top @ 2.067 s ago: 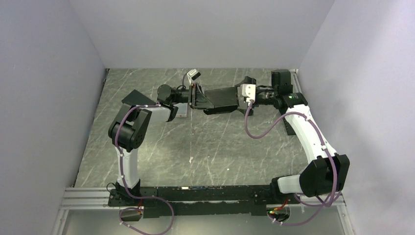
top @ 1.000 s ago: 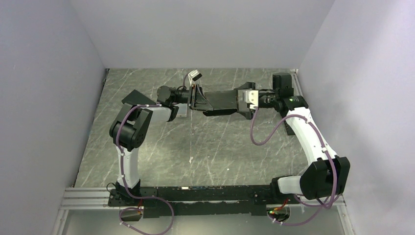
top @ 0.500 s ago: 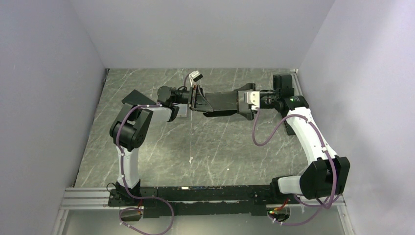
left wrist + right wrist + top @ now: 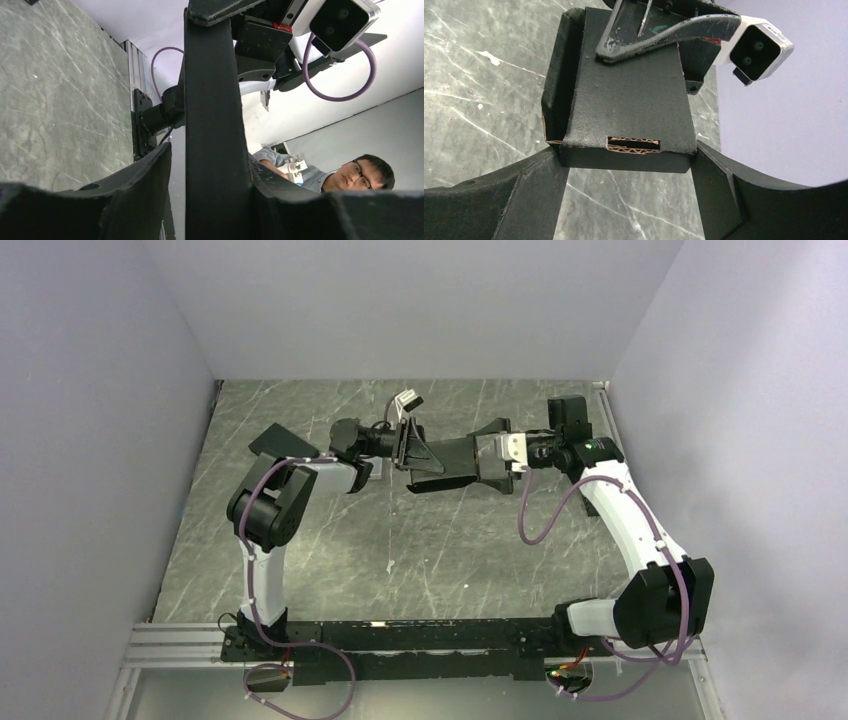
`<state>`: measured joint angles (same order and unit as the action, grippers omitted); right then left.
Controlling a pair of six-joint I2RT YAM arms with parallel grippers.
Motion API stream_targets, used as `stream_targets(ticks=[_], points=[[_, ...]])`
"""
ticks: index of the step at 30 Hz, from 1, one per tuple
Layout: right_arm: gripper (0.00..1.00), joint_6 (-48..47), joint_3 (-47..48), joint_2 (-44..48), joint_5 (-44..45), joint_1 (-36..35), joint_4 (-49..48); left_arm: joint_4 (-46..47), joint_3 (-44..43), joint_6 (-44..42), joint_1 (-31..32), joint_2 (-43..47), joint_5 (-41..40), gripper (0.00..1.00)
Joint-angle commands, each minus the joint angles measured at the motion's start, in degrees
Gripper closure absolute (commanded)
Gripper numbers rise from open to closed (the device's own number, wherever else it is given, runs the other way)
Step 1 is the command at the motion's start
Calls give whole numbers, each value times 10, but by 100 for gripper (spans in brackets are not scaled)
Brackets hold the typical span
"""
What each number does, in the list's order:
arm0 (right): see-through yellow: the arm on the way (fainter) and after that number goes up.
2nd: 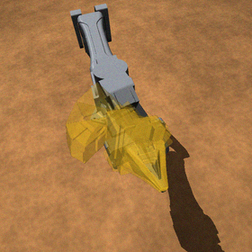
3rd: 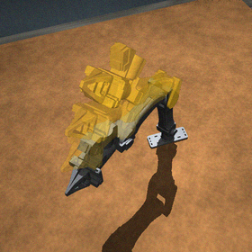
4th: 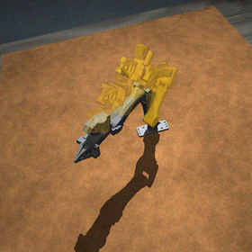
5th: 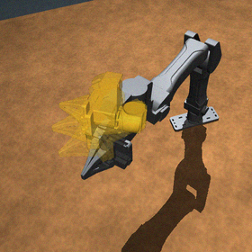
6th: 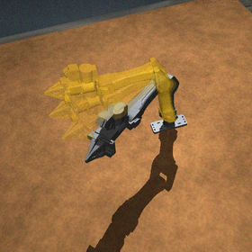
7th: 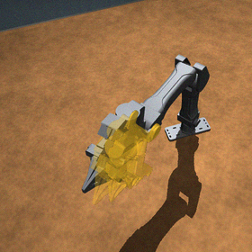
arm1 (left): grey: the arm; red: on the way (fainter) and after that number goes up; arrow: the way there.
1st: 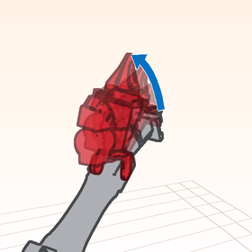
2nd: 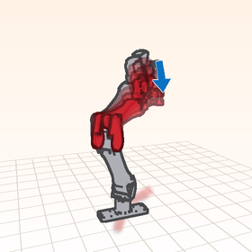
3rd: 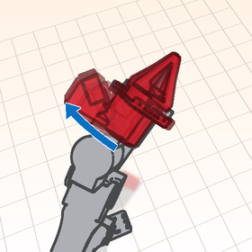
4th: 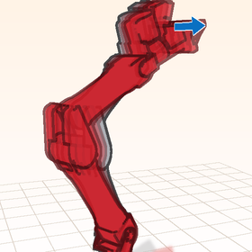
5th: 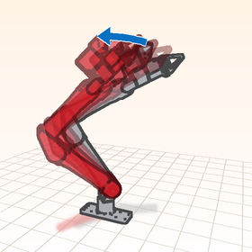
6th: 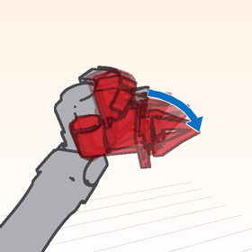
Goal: Fold the paper box
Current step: Close the paper box at the center of the board.
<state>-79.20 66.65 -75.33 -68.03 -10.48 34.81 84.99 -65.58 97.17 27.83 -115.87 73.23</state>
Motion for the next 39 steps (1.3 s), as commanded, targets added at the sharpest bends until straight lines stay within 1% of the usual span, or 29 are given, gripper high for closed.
stream_targets(ticks=[1, 4, 10, 15, 18, 20, 21, 23, 26, 28, 29, 30, 31, 32, 33, 34, 35, 37, 39], points=[[100, -38, 0, 3, -62, -4, 23, -24, 7, -51, 8, 49, -19, 44], [100, -36, -3, 3, -58, -4, 20, -55, 11, -74, 6, 60, -21, 42], [100, -8, -5, 7, -56, 0, 11, -30, 39, -61, -15, 69, -37, 41], [100, -11, 0, 9, -58, 1, 44, -78, 78, -114, -40, 111, -60, 38], [100, -9, -8, 12, -61, 1, 50, -98, 98, -138, -55, 135, -73, 35], [100, -9, -14, 12, -61, 1, 54, -99, 108, -145, -64, 147, -80, 24], [100, -5, -16, 12, -61, 2, 56, -101, 113, -149, -68, 154, -82, 22], [100, 7, -21, 14, -61, 2, 55, -111, 124, -165, -77, 170, -86, 21], [100, 41, -21, 14, -62, 3, 52, -154, 144, -209, -95, 207, -93, 21], [100, 67, -18, 12, -65, 4, 51, -197, 165, -257, -114, 247, -107, 21], [100, 77, -17, 10, -67, 4, 54, -235, 177, -296, -124, 276, -117, 21], [100, 87, -16, 8, -69, 5, 57, -301, 186, -348, -134, 310, -136, 21], [100, 99, -15, 8, -71, 5, 59, -388, 188, -423, -137, 365, -158, 21], [100, 110, -16, 8, -72, 6, 60, -527, 184, -499, -138, 407, -186, 19], [100, 114, -19, 8, -72, 6, 64, -612, 182, -569, -138, 452, -229, 14], [100, 111, -24, 10, -73, 7, 71, -649, 191, -603, -138, 491, -257, 9], [100, 111, -30, 12, -73, 8, 73, -658, 206, -613, -141, 523, -287, 3], [100, 110, -40, 15, -73, 9, 78, -660, 245, -610, -144, 578, -332, 1], [100, 75, -41, 14, -72, 9, 108, -674, 276, -599, -146, 613, -368, 1]])
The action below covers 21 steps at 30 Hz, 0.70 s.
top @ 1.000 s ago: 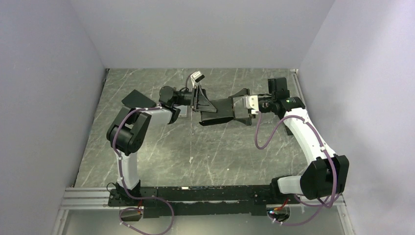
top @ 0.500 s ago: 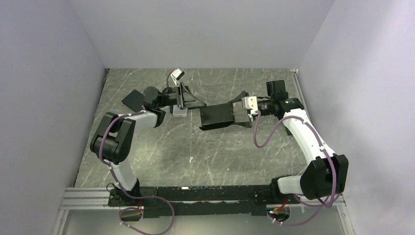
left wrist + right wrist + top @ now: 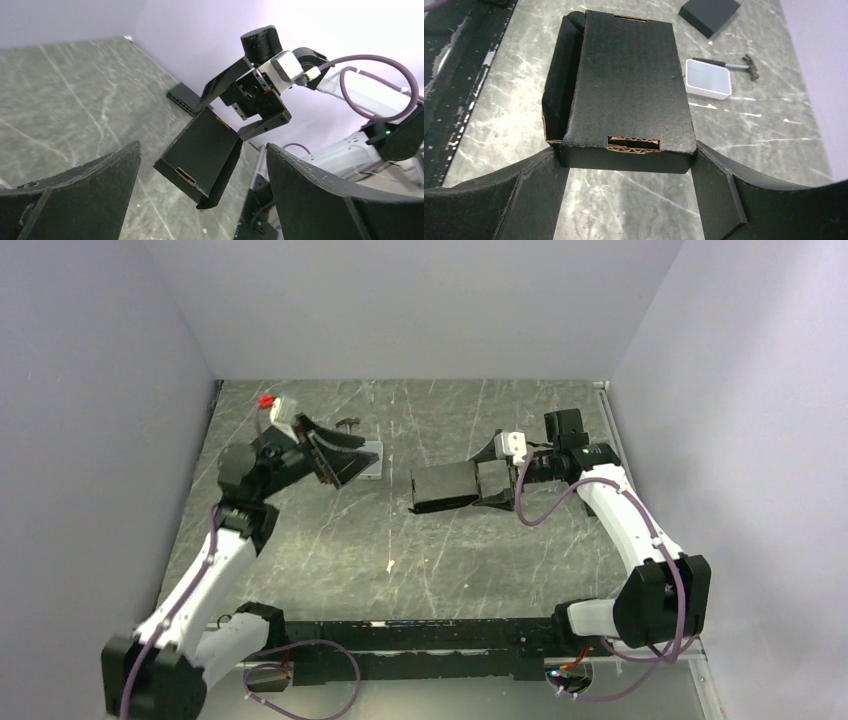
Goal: Fold the paper box
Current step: Close the paper box at the center of the board.
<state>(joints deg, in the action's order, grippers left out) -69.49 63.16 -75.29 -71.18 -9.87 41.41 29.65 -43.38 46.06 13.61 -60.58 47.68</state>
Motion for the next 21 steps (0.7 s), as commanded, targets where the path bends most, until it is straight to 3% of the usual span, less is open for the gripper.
stream_targets(ticks=[1, 4, 7, 13, 16, 21], points=[[100, -48, -8, 14, -40, 5, 57, -113, 70, -83, -5, 72, -105, 1], [100, -116, -16, 16, -30, 9, 73, -99, 99, -50, -5, 77, -62, 3], [100, -112, -34, 24, -7, 9, 21, -82, 123, 7, -5, 58, -6, 15], [100, -140, -39, 2, 31, 9, -1, 70, 238, 139, -1, 45, 3, 30], [100, -136, -44, -5, 42, 8, -16, 65, 242, 150, 39, 30, -23, 34], [100, -108, -61, -6, 58, 7, -52, 113, 272, 184, 152, 12, -165, 56]])
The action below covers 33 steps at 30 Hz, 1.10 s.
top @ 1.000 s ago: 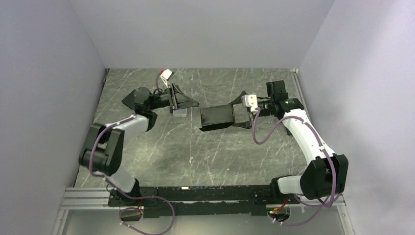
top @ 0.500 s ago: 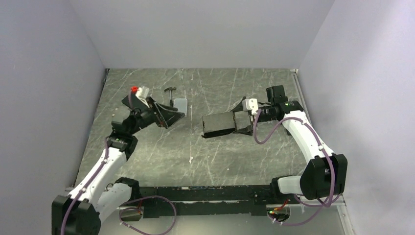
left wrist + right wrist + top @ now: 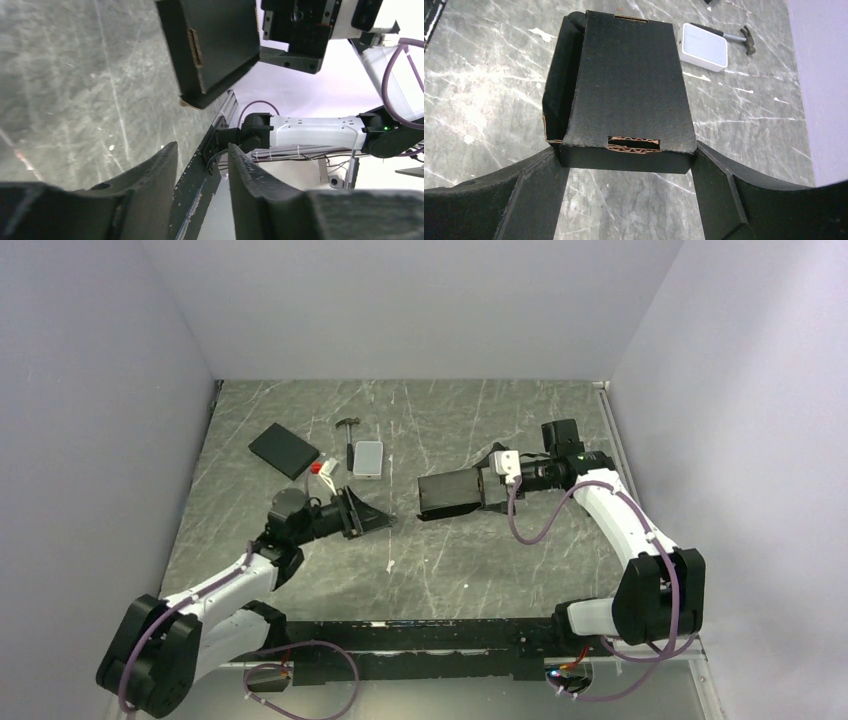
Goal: Fold the paper box
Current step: Close the paper box at the center of the board.
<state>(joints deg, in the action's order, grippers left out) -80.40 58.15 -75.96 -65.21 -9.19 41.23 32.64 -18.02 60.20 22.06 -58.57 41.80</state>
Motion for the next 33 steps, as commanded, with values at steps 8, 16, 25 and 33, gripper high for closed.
stream_targets(ticks=[8, 16, 25, 33], points=[[100, 10, -37, -2, 28, -18, -80, 54, -17, 92, 161, -83, -250, 60], [100, 11, -54, -4, 49, -39, -97, 109, -30, 138, 180, -171, -292, 60], [100, 18, -62, -9, 63, -47, -109, 119, -39, 149, 187, -194, -295, 72], [100, 24, -62, -10, 64, -50, -113, 105, -42, 149, 187, -187, -291, 77]])
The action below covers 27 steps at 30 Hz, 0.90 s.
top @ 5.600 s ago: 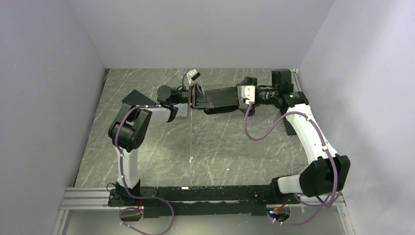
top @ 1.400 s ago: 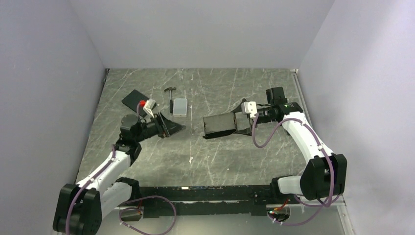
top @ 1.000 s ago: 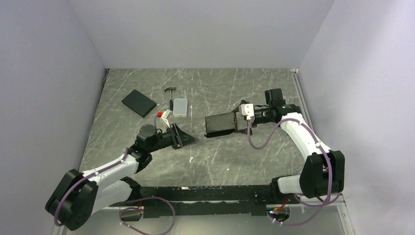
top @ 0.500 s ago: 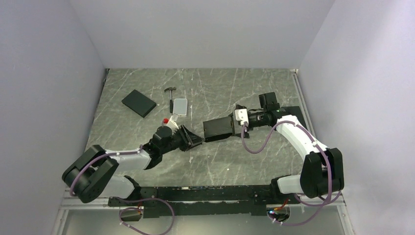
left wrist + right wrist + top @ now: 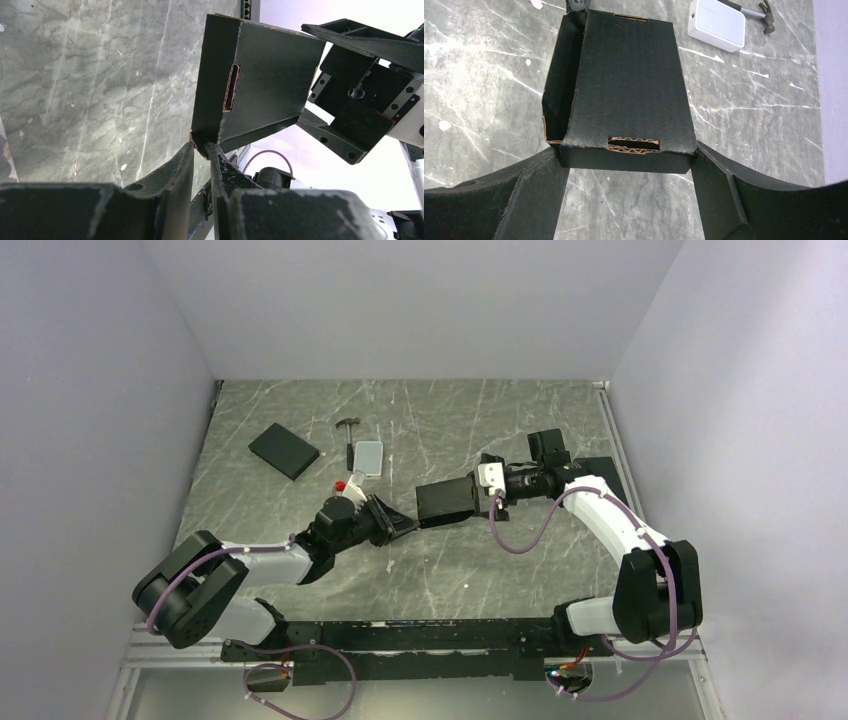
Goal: Fold the paper box
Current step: Close the paper box at the center of the board.
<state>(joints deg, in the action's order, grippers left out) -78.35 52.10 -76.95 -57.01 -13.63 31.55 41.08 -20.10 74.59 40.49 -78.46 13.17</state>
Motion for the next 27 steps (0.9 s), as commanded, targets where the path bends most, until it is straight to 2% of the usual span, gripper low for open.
stream_targets(ticks=[1, 6, 14, 27], points=[[100, 6, -2, 0, -17, -5, -18, 23, -20, 8, 3, 9, -3, 77], [100, 12, -3, 0, -10, -5, -25, 31, -8, 24, 3, 9, 0, 77], [100, 17, -3, 0, -10, -5, -28, -23, -5, 43, 6, 42, -14, 66], [100, 18, -2, -1, -9, -5, -28, -9, -3, 90, 19, 24, -8, 73]])
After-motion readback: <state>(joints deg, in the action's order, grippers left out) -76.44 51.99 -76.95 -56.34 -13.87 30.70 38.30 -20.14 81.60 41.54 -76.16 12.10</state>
